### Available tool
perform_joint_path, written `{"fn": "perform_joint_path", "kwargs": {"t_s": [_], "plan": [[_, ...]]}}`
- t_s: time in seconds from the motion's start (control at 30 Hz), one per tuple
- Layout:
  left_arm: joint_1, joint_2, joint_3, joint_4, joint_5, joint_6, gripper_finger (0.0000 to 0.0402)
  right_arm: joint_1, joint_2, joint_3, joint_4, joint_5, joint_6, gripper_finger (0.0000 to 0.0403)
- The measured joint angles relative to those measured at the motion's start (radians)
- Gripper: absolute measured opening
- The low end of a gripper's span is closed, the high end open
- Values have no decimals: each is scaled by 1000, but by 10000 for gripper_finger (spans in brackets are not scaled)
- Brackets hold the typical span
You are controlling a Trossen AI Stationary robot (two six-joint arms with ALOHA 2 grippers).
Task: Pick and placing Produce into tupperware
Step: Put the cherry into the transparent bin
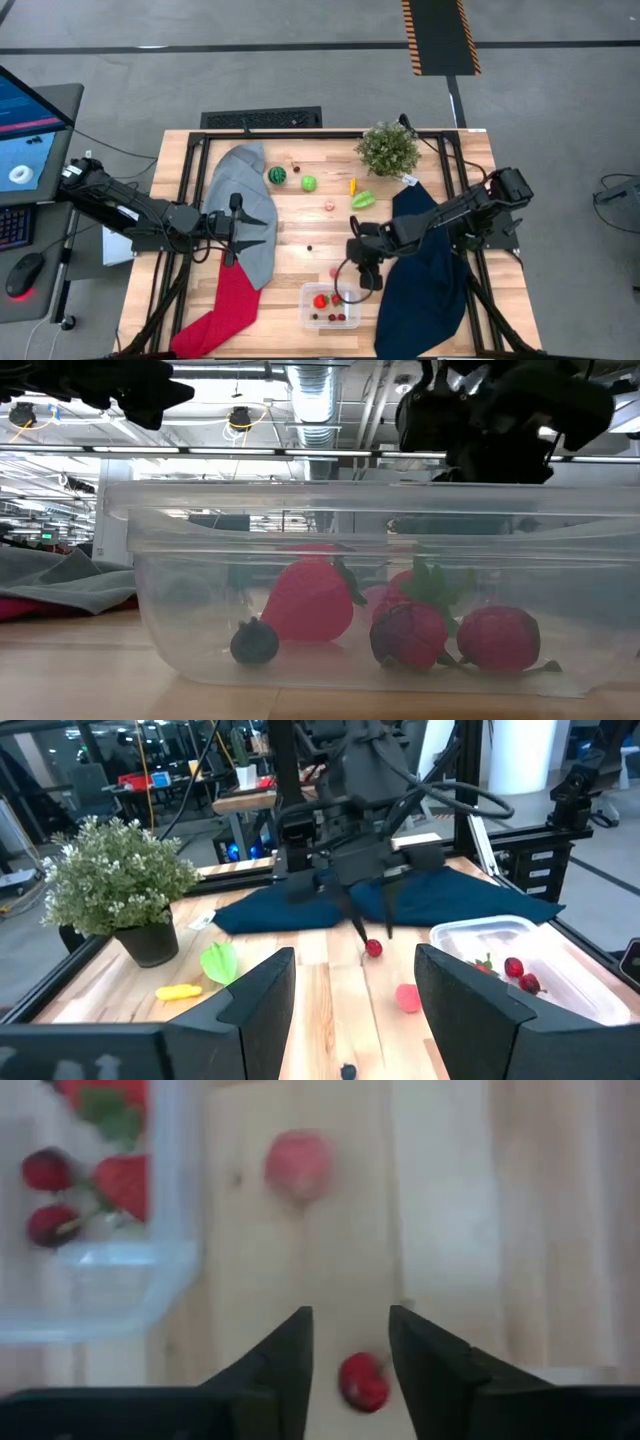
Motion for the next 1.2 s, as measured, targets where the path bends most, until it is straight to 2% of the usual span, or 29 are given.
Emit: {"fn": "perform_joint_path", "kwargs": {"t_s": [0.17,0.3,0.8,1.2], "plan": [[0,0,0,0,1,-11,198,11,0,-20,2,56,35,197],[0,0,0,0,1,-11,198,-12,0,-54,2,45,94,205],[0,0,0,-5,5,-11,198,-33,0,-107,85,18,180,188],[0,0,0,-4,4,-11,198,-33,36,-109,122,-8,166,185]]}}
